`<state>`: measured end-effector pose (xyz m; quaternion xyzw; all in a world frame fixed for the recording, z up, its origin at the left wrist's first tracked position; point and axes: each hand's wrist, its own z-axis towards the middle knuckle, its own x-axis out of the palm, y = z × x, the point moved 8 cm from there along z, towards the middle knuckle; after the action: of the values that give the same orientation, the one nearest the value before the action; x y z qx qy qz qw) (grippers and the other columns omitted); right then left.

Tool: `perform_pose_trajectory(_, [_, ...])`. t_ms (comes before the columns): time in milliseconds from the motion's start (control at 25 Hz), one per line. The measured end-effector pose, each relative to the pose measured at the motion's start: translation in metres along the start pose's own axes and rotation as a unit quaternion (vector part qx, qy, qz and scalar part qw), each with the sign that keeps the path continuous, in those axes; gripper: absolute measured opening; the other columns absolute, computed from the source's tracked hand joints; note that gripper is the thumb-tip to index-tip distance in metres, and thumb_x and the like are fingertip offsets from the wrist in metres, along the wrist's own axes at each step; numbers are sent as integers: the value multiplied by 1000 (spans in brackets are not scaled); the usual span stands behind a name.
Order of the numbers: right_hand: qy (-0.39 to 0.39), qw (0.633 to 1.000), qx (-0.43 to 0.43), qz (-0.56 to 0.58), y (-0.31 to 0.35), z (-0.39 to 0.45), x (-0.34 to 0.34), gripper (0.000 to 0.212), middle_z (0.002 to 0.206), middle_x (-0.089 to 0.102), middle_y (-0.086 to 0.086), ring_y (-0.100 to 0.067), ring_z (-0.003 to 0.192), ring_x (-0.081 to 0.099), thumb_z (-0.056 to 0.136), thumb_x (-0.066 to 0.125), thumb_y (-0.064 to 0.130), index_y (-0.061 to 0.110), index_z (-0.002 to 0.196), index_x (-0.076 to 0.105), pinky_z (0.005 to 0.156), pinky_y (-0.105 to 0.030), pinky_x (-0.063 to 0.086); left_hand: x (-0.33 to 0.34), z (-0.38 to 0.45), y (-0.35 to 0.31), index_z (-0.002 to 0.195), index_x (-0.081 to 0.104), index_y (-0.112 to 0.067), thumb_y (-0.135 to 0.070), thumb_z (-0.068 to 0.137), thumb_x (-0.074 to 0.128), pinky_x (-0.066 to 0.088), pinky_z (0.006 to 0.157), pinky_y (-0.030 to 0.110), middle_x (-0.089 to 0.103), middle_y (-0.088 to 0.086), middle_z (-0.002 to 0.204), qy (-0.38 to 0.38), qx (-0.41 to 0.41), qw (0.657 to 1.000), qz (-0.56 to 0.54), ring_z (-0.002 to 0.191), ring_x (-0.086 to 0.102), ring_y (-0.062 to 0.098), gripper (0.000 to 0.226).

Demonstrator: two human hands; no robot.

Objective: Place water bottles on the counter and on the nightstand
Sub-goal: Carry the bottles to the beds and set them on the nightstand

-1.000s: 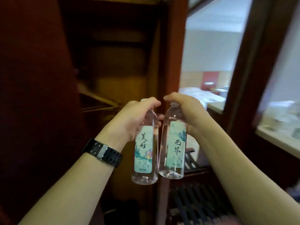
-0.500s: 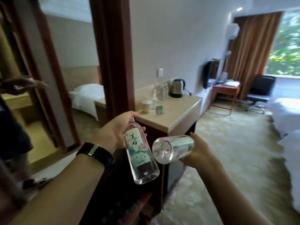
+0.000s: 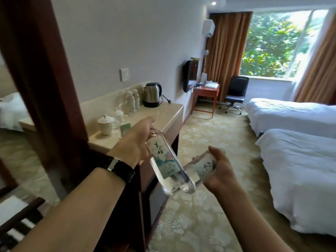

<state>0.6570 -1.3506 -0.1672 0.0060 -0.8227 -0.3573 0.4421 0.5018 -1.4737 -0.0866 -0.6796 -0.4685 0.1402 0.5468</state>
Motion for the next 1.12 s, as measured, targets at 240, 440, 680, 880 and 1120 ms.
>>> perform_pose_trajectory(240, [186,970,39,-150,73,57,34,50,73,60,-9,-19,55,56,58,85,21,10,98,58,52,-25,44,133,93,-51,91,55,-7,-46,88,63,54,64,34,63,8,65,133,34,981,137,52,61,23,40])
perform_pose_trajectory(440, [262,953,-14,-153,159,105,10,44,94,61,-14,-25,70,65,65,80,29,13,105,70,67,-37,49,248,159,-44,84,56,-5,-49,90,60,53,57,34,63,10,59,216,2,956,200,53,62,24,45])
perform_pose_trajectory(680, [349,923,-42,-155,264,207,-37,52,114,60,-13,-24,73,68,75,70,30,16,124,62,66,-36,53,381,285,-14,100,57,-1,-55,83,67,52,44,27,64,7,54,221,7,941,256,43,62,21,57])
perform_pose_trajectory(880, [348,927,-52,-131,371,316,-61,52,116,66,-11,-23,75,67,74,71,29,16,124,64,69,-36,53,480,375,-29,100,60,-9,-61,91,48,52,41,23,69,10,92,249,41,930,269,67,66,21,54])
perform_pose_trajectory(1120, [271,949,-81,-138,483,440,-62,35,93,64,-17,-24,65,64,70,75,32,15,101,72,61,-32,53,545,480,-28,109,62,-11,-44,92,59,60,57,39,69,14,76,331,6,928,172,61,67,30,37])
